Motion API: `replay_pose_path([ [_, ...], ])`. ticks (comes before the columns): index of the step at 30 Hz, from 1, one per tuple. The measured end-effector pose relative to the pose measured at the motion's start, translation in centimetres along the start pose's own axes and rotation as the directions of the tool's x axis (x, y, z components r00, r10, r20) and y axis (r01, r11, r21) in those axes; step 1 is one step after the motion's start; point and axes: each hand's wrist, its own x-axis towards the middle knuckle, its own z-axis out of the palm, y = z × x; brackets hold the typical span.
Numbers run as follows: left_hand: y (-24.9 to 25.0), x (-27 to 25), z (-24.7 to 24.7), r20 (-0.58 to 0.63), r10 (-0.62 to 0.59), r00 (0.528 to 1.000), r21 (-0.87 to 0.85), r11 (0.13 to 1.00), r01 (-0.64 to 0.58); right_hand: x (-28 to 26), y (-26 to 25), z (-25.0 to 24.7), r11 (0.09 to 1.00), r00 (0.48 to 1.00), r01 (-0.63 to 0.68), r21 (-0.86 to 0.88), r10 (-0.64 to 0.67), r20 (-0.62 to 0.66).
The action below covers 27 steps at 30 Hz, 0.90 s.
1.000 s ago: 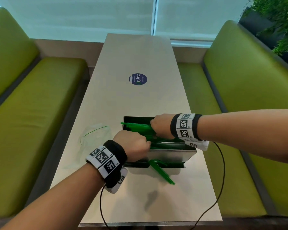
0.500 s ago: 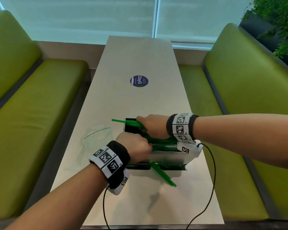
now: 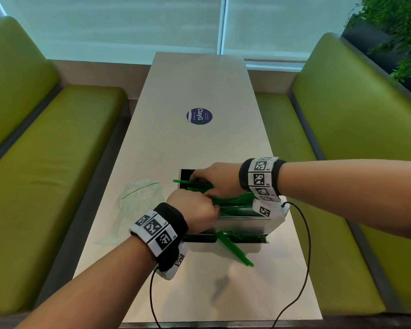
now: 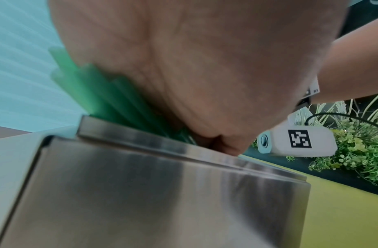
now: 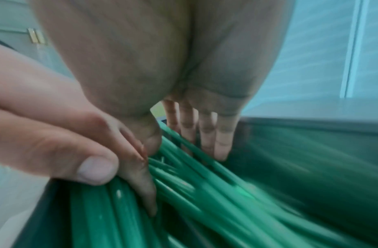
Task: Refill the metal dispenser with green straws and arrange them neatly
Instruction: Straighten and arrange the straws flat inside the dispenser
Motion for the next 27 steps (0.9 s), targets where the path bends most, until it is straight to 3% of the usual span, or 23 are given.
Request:
replay_pose_path([
  [2, -0.2, 0.2, 0.4, -0.039, 0.073, 0.997, 0.066, 0.995, -0.071, 0.6, -0.4, 0.3, 0.992, 0.999, 0.038, 0.117, -0.036, -0.018],
  [4, -0.2, 0.2, 0.7, -0.055, 0.092, 0.994, 0.084, 0.993, -0.087, 1.2, -0.6, 0.6, 0.992, 0.999, 0.024, 0.123, -0.020, -0.032],
  [10, -0.3, 0.3, 0.7, -0.025, 0.045, 0.999, 0.036, 0.998, -0.044, 1.1, -1.3, -1.3, 0.976, 0.994, -0.082, -0.202, 0.065, -0.088],
  [14, -0.2, 0.4, 0.5, -0.013, 0.002, 1.000, -0.019, 1.000, -0.003, 0.5, -0.9, -2.3, 0.966, 0.991, -0.114, -0.233, 0.095, -0.094],
  [18, 0.1, 0.2, 0.0, -0.016, -0.023, 1.000, -0.043, 0.999, 0.022, -0.5, -0.1, -0.5, 0.948, 0.982, -0.179, -0.262, 0.189, 0.013],
  [20, 0.1, 0.2, 0.1, -0.031, 0.010, 0.999, -0.017, 1.000, -0.011, -0.9, 0.6, 0.6, 0.949, 0.976, -0.199, -0.243, 0.213, 0.034],
  [24, -0.2, 0.4, 0.7, -0.022, 0.043, 0.999, 0.020, 0.999, -0.042, -2.1, 1.4, 0.4, 0.983, 0.986, -0.157, -0.093, 0.151, -0.066],
  [27, -0.3, 0.6, 1.0, -0.007, 0.071, 0.997, -0.023, 0.997, -0.071, -2.4, 1.7, 1.2, 0.989, 0.978, -0.146, 0.008, 0.143, 0.151],
])
